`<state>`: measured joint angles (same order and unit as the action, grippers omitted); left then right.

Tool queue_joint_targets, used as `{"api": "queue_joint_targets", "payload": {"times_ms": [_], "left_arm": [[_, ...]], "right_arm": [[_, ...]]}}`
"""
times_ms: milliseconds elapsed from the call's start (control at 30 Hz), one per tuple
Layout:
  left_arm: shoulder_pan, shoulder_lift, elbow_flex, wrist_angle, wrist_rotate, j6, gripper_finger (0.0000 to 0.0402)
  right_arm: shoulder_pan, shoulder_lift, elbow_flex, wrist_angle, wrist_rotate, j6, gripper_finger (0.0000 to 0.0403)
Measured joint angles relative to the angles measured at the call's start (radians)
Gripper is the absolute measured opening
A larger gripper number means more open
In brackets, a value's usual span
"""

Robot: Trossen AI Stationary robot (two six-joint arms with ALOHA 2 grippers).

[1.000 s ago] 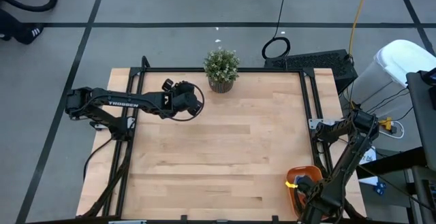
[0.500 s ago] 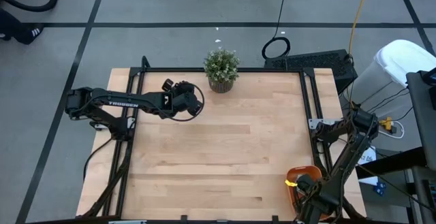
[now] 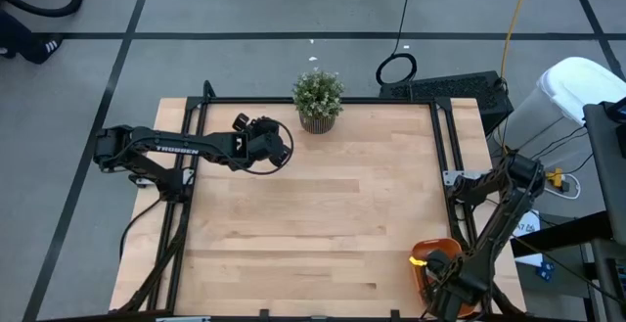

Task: Nest measuring cups in basket
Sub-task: Put the nested measuring cups into the orange bin

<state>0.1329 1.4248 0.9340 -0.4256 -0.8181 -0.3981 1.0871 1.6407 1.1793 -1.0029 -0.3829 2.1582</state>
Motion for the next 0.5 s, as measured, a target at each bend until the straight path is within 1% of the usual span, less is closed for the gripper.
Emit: {"api": "queue_joint_targets", "payload": {"times_ms": [367,500], "left_arm": [[0.000,0.000,0.000,0.000,0.000,0.001,0.0186],[0.000,0.000,0.000,0.001,0.000,0.001,0.0186]], "right_arm": [[0.002,-0.048,0.000,-0.037,-0.006,0.011,0.0232],[0.001,-0.077,0.000,-0.082,0.006,0.027,0.0233]]}}
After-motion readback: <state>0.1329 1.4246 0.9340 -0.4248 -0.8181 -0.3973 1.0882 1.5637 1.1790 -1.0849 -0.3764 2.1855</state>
